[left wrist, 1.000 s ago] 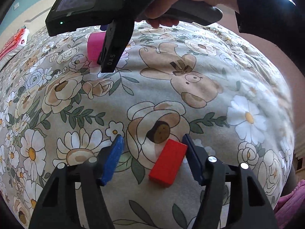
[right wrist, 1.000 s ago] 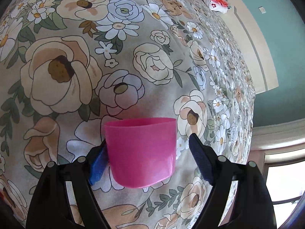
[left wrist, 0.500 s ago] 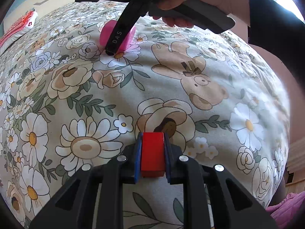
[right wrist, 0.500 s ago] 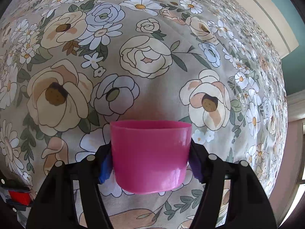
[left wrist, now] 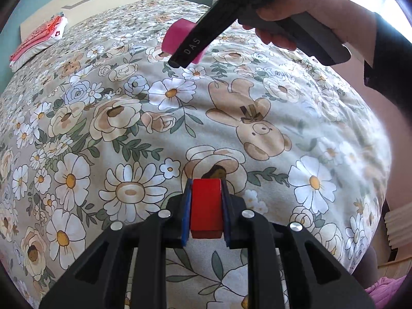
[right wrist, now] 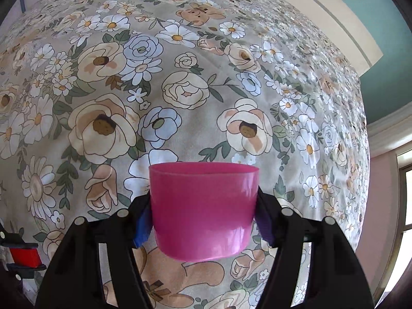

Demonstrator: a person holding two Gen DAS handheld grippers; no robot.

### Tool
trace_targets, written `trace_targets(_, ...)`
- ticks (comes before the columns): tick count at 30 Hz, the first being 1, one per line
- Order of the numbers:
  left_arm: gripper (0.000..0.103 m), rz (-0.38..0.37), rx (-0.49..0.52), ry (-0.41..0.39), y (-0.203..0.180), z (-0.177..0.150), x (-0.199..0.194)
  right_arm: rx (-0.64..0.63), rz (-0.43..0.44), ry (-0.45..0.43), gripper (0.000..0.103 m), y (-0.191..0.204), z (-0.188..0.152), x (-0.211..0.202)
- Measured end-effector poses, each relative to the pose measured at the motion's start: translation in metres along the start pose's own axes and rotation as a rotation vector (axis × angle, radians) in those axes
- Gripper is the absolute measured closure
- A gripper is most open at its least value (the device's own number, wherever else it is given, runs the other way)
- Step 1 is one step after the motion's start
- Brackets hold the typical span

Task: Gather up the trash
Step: 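Carry the red block with left tool while right tool carries pink cup to bin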

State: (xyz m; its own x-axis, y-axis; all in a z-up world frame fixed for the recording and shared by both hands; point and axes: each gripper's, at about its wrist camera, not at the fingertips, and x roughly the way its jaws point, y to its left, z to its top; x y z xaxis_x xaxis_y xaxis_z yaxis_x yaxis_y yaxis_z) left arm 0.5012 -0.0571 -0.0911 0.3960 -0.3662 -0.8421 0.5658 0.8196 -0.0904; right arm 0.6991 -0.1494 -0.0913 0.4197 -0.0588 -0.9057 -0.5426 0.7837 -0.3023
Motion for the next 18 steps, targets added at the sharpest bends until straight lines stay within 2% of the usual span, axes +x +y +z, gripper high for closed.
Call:
trace_targets(7, 0.081, 0.08, -0.09, -0.074, -0.002, 0.021, -0.056, 0.118, -0.014, -0.091, 0.037, -0.026, -0.019, -0.092)
trace_targets(10, 0.081, 0.159, -0.136, -0.129, -0.004, 0.029, -0.089, 0.14, -0.036, -0.133, 0.037, -0.03, -0.03, -0.14)
trace_targets(13, 0.081, 0.179, -0.201, -0.161, -0.004, 0.035, -0.123, 0.14, -0.05, -0.177, 0.037, -0.026, -0.045, -0.189)
trace_targets(18, 0.081, 0.268, -0.187, -0.226, -0.029, 0.037, -0.186, 0.128, -0.08, -0.237, 0.037, -0.012, -0.076, -0.269)
